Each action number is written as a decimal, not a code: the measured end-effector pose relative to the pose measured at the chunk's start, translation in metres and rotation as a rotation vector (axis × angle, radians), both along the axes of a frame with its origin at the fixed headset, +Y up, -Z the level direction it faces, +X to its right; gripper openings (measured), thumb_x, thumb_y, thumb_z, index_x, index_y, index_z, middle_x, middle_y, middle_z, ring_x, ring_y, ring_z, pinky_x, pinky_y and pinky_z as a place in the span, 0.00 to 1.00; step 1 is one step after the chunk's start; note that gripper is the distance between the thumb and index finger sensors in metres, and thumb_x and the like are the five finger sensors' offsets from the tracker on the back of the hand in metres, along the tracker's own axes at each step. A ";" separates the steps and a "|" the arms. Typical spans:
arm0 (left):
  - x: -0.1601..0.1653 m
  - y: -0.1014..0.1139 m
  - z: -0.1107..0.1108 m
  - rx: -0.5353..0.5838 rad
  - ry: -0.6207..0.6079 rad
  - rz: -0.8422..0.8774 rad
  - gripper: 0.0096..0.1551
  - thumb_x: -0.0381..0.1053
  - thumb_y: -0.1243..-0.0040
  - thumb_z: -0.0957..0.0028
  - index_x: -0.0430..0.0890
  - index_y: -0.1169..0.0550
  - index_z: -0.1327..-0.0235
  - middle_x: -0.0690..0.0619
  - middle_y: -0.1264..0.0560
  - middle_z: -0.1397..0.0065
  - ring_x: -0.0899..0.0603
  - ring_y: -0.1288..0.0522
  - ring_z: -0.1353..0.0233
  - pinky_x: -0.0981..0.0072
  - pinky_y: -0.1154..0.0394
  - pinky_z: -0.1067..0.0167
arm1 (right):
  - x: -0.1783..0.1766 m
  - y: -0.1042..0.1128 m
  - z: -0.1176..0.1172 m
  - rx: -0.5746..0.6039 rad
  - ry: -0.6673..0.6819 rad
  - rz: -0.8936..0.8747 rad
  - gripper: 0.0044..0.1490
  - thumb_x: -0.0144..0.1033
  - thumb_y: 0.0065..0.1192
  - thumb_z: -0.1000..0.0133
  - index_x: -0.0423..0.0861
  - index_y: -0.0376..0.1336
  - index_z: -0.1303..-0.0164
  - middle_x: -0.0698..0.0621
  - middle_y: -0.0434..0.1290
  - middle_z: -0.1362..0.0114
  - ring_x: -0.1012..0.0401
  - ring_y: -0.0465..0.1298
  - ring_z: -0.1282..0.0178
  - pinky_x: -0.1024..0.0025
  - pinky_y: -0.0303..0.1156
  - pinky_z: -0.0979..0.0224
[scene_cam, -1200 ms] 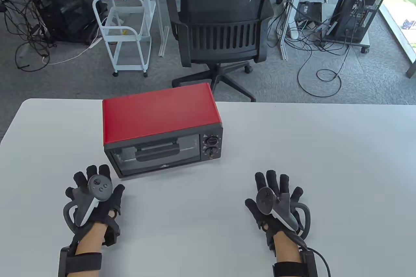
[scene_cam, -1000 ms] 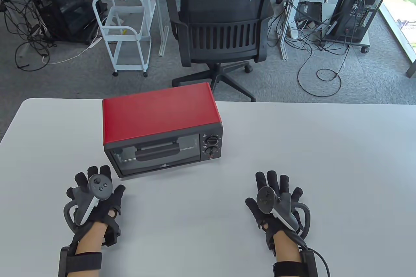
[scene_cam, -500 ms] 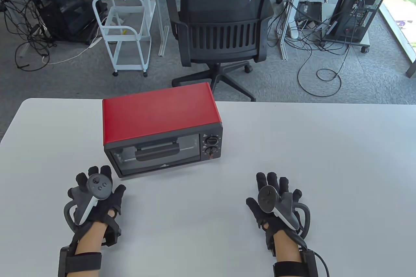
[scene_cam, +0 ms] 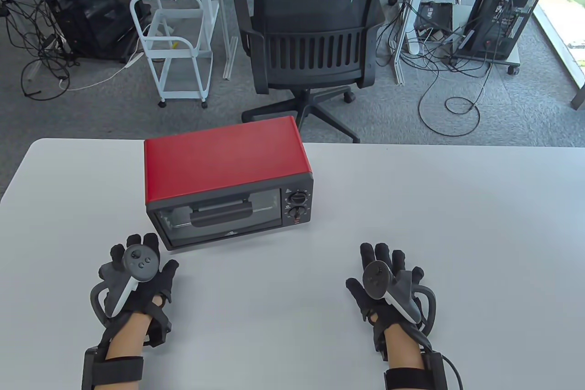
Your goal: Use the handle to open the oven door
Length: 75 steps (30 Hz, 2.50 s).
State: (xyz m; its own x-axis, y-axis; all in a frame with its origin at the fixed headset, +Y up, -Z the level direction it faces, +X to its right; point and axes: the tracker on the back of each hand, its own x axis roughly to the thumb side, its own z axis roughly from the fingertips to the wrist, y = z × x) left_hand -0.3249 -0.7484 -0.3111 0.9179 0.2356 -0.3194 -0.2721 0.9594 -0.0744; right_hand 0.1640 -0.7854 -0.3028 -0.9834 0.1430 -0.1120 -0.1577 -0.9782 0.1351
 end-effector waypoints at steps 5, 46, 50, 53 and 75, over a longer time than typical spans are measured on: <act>0.012 0.010 0.003 0.107 -0.065 0.108 0.44 0.70 0.47 0.52 0.51 0.33 0.22 0.52 0.29 0.21 0.33 0.26 0.22 0.30 0.32 0.34 | 0.000 0.000 0.000 -0.007 -0.001 -0.010 0.53 0.76 0.44 0.50 0.68 0.29 0.23 0.56 0.38 0.09 0.47 0.41 0.09 0.30 0.42 0.21; 0.036 -0.016 0.038 0.003 0.327 1.014 0.43 0.74 0.51 0.56 0.46 0.17 0.44 0.42 0.14 0.40 0.35 0.09 0.46 0.35 0.20 0.50 | -0.007 0.002 -0.001 -0.034 0.034 -0.235 0.52 0.75 0.44 0.50 0.68 0.30 0.22 0.56 0.38 0.08 0.47 0.42 0.09 0.30 0.42 0.21; 0.038 -0.028 0.045 0.007 0.338 1.045 0.39 0.70 0.47 0.55 0.45 0.17 0.44 0.42 0.14 0.41 0.36 0.08 0.47 0.37 0.19 0.52 | -0.007 0.002 -0.001 -0.036 0.033 -0.252 0.52 0.75 0.44 0.50 0.68 0.30 0.22 0.55 0.38 0.08 0.47 0.41 0.10 0.30 0.42 0.21; 0.042 -0.040 0.053 -0.002 0.375 1.067 0.39 0.69 0.46 0.54 0.44 0.18 0.43 0.42 0.14 0.41 0.37 0.07 0.48 0.39 0.18 0.52 | -0.007 0.002 -0.001 -0.040 0.036 -0.252 0.52 0.75 0.44 0.50 0.68 0.30 0.22 0.55 0.38 0.09 0.46 0.41 0.10 0.30 0.43 0.21; 0.050 -0.094 0.068 -0.206 0.457 1.137 0.30 0.62 0.42 0.54 0.40 0.12 0.59 0.43 0.07 0.64 0.47 0.03 0.78 0.52 0.12 0.73 | -0.006 0.003 -0.001 -0.067 0.037 -0.245 0.52 0.75 0.44 0.49 0.68 0.30 0.22 0.55 0.38 0.09 0.46 0.42 0.10 0.30 0.43 0.22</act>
State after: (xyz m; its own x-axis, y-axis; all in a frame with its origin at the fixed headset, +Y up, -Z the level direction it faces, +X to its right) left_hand -0.2750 -0.8422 -0.2427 0.0204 0.7317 -0.6814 -0.9817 0.1436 0.1249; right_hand 0.1585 -0.7826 -0.3036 -0.9238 0.3711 -0.0941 -0.3828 -0.9001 0.2078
